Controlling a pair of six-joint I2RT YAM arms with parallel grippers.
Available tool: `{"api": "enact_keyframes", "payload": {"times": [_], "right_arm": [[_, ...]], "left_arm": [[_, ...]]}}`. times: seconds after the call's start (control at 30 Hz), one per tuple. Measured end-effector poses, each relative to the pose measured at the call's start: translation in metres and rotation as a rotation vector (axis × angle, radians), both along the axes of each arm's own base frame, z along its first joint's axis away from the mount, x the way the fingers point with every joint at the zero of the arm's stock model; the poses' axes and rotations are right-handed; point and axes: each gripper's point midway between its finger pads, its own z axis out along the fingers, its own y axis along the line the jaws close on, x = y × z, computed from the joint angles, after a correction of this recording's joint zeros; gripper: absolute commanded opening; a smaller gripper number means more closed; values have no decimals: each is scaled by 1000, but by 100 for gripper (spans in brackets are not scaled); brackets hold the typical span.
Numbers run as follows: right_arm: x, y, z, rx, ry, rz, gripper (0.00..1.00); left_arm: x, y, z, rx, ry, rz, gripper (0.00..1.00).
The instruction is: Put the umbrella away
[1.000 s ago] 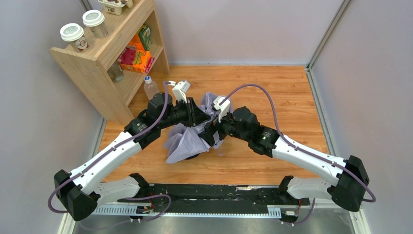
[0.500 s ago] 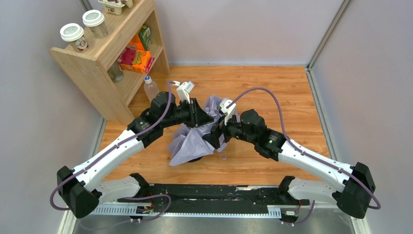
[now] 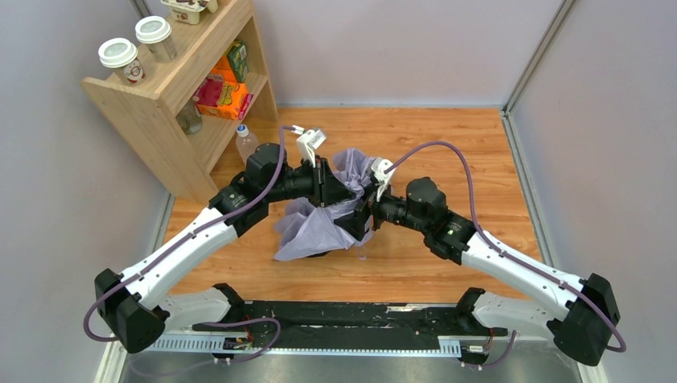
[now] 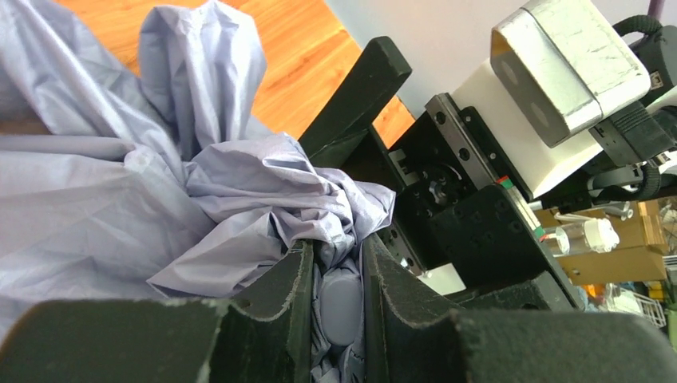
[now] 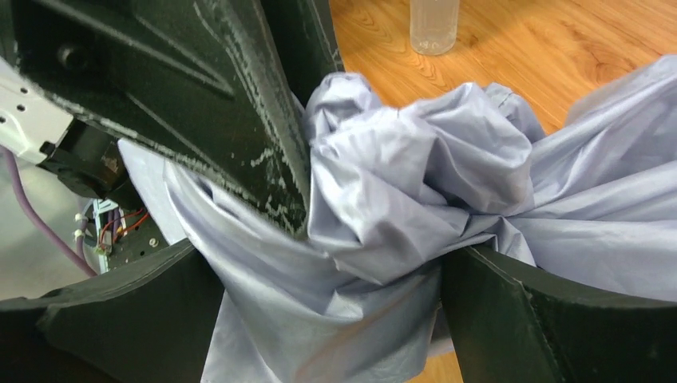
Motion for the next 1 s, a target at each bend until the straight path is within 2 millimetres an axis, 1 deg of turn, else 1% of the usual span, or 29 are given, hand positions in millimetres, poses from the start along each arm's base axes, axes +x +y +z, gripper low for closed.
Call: {"api": "enact_keyframes", "payload": {"times": [0.07, 0.2, 0.3, 0.37, 0.57, 0.7, 0.73, 0.77, 0.8, 0.87, 1.0], "right_arm": [[4, 3, 0, 10, 0, -6, 100], [14, 10, -11, 1, 20, -19, 100], [16, 13, -18, -6, 38, -13, 100], [16, 13, -19, 6, 40, -8, 100], [19, 8, -9, 97, 7, -29, 100], [24, 7, 1, 140, -14, -47, 100], [24, 7, 3, 148, -18, -48, 98], [24, 7, 6, 158, -24, -47, 95], [24, 8, 10, 170, -31, -45, 88], [21, 10, 17, 194, -46, -24, 73], [8, 10, 35, 239, -72, 30, 45]], "left_arm": [[2, -3, 0, -15, -2, -2, 0], [8, -10, -8, -21, 10, 2, 0], [13, -13, -16, -17, 29, 15, 0], [15, -15, -16, -36, 34, 23, 0], [16, -24, -2, -141, 36, 19, 0], [18, -31, 12, -216, 28, 1, 0], [17, -33, 16, -236, 28, -10, 0], [15, -35, 21, -254, 31, -25, 0], [12, -37, 24, -269, 39, -39, 0], [-2, -44, 33, -308, 57, -94, 0], [-10, -47, 47, -360, 57, -135, 0]]}}
